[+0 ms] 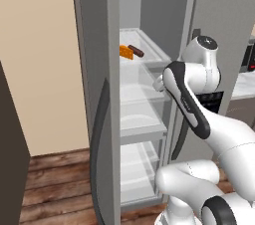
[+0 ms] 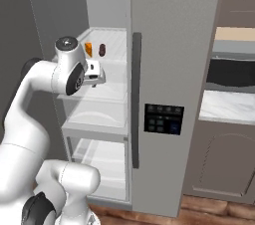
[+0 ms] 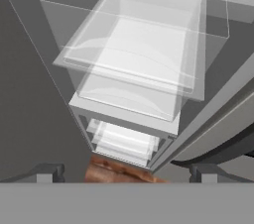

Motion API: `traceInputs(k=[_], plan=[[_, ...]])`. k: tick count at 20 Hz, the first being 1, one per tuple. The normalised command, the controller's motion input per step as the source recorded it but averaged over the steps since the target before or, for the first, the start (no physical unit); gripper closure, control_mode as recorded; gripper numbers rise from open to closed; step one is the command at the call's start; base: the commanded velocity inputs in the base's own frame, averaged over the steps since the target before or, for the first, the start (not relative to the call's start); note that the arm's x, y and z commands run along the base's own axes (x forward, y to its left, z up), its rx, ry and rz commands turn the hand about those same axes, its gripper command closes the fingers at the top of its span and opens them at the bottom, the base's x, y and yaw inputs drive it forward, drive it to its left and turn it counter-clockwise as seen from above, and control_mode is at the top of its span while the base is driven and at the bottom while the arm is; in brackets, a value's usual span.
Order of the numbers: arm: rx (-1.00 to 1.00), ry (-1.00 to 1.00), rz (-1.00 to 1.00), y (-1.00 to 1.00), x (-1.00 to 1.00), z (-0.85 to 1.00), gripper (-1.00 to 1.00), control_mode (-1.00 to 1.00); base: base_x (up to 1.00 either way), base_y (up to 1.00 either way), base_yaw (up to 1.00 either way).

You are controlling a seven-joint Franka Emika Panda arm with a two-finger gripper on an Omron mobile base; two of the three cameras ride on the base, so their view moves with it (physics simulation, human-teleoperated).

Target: Retrieve the sausage and cheese from the fridge and place them on the cutting board on the counter.

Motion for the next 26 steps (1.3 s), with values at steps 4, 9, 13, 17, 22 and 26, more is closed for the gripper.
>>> traceInputs(k=[4,9,13,17,22,26], plan=[[0.0,0.0,0.0,0.0,0.0,0.0,-1.0,1.0,0.0,0.0,0.0],[0.0,0.0,0.0,0.0,0.0,0.0,-1.0,1.0,0.0,0.0,0.0],[0.0,0.0,0.0,0.0,0.0,0.0,-1.0,1.0,0.0,0.0,0.0],[0.0,0.0,0.0,0.0,0.0,0.0,-1.0,-1.0,0.0,0.0,0.0],[0.0,0.0,0.0,0.0,0.0,0.0,-1.0,-1.0,0.0,0.0,0.0],[0.0,0.0,0.0,0.0,0.0,0.0,-1.0,-1.0,0.0,0.0,0.0]])
